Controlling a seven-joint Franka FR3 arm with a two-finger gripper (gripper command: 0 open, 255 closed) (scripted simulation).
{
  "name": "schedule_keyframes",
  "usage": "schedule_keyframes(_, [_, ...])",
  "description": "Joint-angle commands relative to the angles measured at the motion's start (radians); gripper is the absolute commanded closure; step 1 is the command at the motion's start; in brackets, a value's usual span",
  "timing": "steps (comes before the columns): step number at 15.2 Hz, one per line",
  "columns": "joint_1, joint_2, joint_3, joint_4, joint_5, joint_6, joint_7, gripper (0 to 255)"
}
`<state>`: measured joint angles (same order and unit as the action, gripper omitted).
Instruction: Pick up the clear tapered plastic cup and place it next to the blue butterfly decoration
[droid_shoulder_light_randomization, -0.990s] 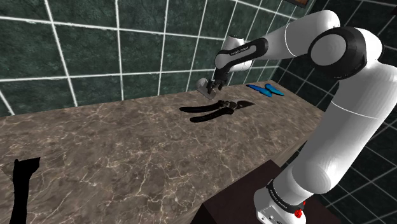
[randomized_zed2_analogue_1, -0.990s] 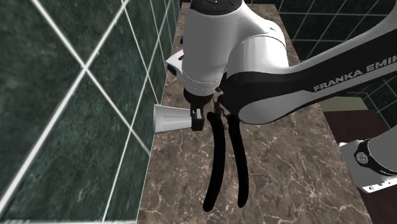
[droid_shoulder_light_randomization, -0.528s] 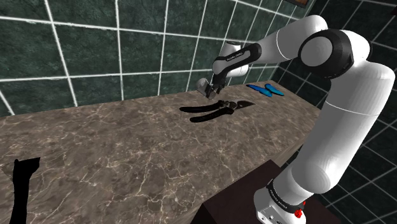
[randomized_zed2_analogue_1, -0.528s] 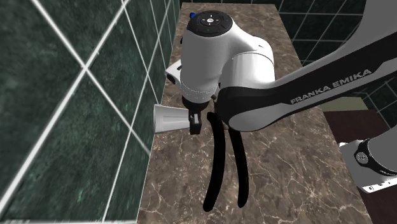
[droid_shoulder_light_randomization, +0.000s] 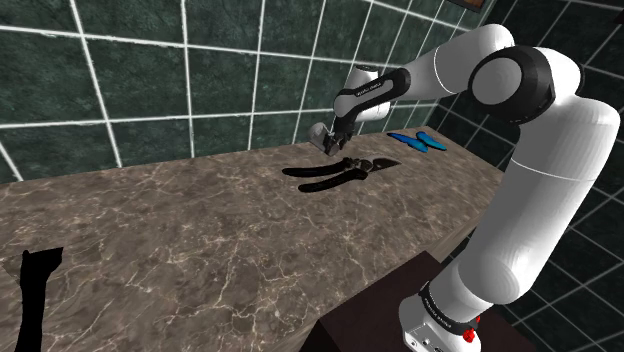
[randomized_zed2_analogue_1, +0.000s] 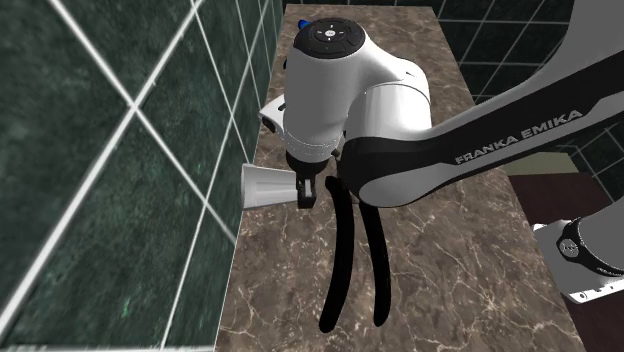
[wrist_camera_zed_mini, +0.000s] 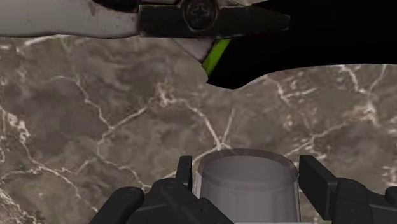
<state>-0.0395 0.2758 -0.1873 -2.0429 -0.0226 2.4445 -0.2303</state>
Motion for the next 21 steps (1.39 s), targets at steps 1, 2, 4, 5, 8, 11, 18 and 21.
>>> schedule_keyframes(1, [0.0,0.0,0.0,0.0,0.0,0.0,0.0,255])
schedule_keyframes(2, [0.0,0.0,0.0,0.0,0.0,0.0,0.0,255])
schedule_keyframes(4, [0.0,0.0,0.0,0.0,0.0,0.0,0.0,255])
schedule_keyframes(5, [0.0,0.001,0.0,0.0,0.0,0.0,0.0,255])
schedule_keyframes(8, [0.0,0.0,0.0,0.0,0.0,0.0,0.0,255])
schedule_keyframes(11, [0.002,-0.024,-0.002,0.011,-0.005,-0.035,0.001,255])
schedule_keyframes(18, [0.005,-0.074,-0.005,0.045,-0.014,-0.118,0.004,255])
schedule_keyframes(21, [0.007,-0.093,-0.006,0.063,-0.017,-0.155,0.004,255])
